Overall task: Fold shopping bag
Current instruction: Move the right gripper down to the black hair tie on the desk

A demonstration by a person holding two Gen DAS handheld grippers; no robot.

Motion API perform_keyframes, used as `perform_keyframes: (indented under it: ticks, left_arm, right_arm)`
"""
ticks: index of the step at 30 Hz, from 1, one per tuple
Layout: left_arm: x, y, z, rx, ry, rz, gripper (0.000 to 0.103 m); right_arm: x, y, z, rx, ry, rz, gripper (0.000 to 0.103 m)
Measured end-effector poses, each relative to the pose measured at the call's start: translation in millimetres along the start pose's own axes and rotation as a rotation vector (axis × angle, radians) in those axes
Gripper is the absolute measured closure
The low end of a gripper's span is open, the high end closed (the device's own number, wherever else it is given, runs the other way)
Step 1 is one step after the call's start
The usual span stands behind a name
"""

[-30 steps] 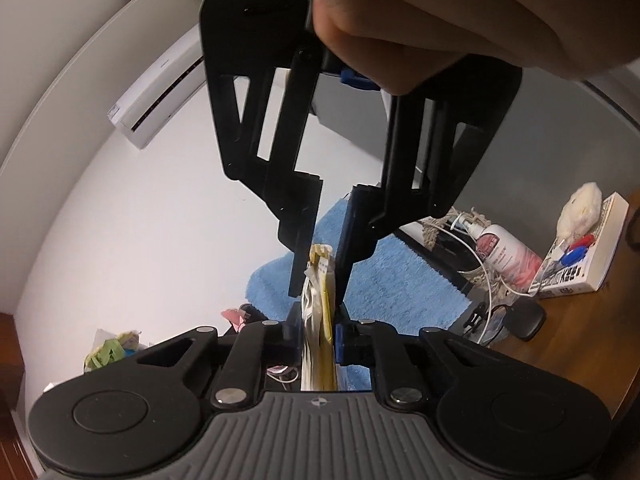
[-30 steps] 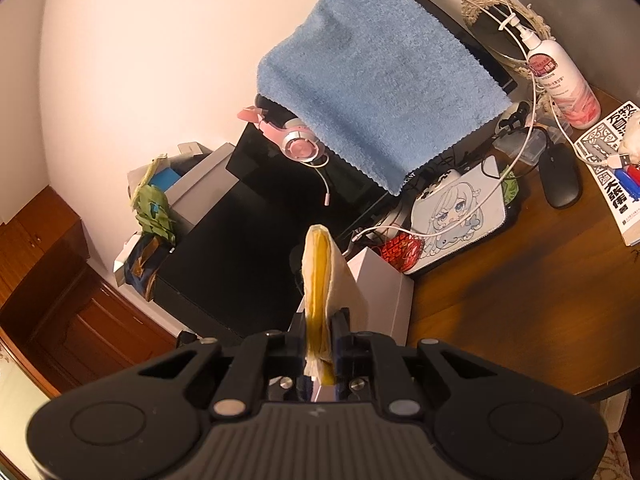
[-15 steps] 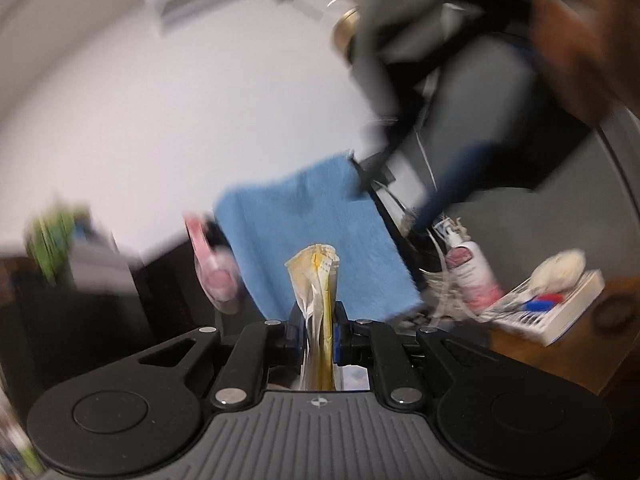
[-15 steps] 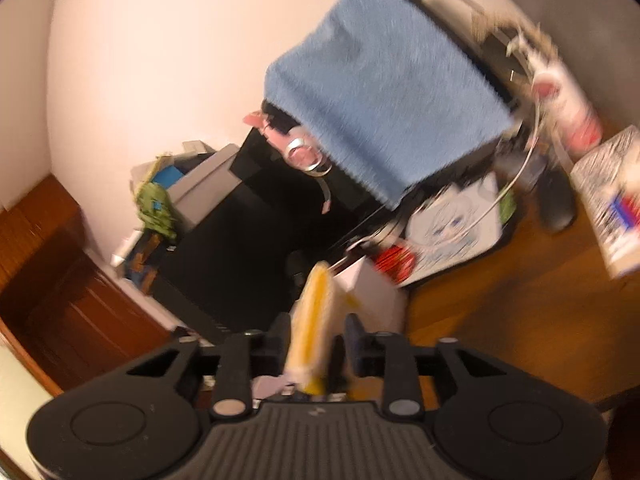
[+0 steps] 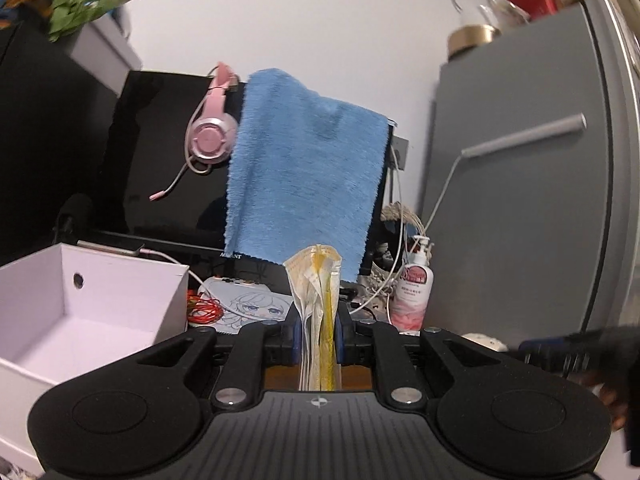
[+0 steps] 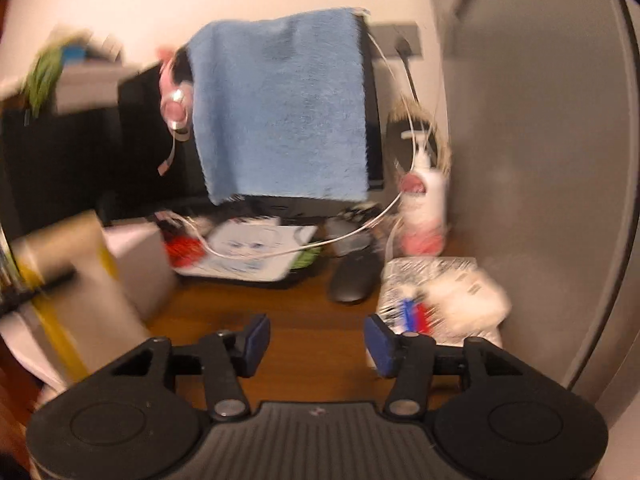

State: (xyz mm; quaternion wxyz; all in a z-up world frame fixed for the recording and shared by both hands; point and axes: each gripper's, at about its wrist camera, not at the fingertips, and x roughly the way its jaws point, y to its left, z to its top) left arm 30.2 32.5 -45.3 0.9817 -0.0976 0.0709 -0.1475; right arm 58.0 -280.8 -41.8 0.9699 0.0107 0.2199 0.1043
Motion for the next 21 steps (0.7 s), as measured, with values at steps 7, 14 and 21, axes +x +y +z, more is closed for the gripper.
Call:
perform_keyframes:
  ticks: [7,14,21]
  left_arm:
    - [-12.5,15.9,4.0,-0.063,-0.029,0.003,0.091]
    - [-20.7,20.8,5.3,-0.089,-0.067,0.024,0.091]
    - [-20.3,21.7,2.1,-0.108,-0.068,0.026,0.091]
  right_arm:
    - [10.3,-29.7,-26.7,-0.022,0.022,0.132,0.036]
    - [9.5,-58.5,-35.4,0.095,0.028,0.121,0.046]
    - [17.1,-68.2,-36.4,0.12,0.114,0.107,0.057]
